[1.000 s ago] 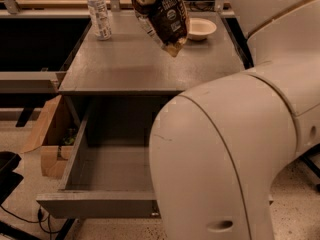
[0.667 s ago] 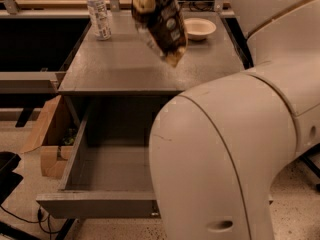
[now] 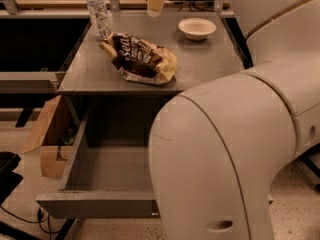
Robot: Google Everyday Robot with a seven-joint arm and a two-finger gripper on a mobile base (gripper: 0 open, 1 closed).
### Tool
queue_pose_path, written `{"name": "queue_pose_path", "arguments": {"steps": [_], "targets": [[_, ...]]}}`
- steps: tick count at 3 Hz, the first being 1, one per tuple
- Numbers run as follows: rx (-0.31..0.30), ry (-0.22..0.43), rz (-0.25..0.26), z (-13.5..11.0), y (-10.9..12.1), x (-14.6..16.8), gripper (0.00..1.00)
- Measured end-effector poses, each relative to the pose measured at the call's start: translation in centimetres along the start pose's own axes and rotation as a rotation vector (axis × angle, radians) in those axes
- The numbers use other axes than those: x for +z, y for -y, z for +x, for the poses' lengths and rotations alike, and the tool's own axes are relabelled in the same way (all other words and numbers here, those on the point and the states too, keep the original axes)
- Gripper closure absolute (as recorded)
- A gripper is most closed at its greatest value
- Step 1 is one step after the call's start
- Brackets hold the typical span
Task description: Pick brown chip bag from top drawer and place on counter
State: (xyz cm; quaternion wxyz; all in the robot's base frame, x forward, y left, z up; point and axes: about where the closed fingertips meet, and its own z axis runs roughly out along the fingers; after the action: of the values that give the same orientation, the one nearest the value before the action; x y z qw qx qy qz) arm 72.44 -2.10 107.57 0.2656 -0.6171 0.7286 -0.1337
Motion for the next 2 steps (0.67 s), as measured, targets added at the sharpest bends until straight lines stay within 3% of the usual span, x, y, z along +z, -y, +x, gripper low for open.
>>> {"name": "queue_pose_path", "arguments": {"steps": [1,2], "targets": [[0.004,0.009,0.011,-0.2,0.3,0.3,0.00],[0.151,0.068,0.043,3.4,1.0,-1.2,0.00]]}}
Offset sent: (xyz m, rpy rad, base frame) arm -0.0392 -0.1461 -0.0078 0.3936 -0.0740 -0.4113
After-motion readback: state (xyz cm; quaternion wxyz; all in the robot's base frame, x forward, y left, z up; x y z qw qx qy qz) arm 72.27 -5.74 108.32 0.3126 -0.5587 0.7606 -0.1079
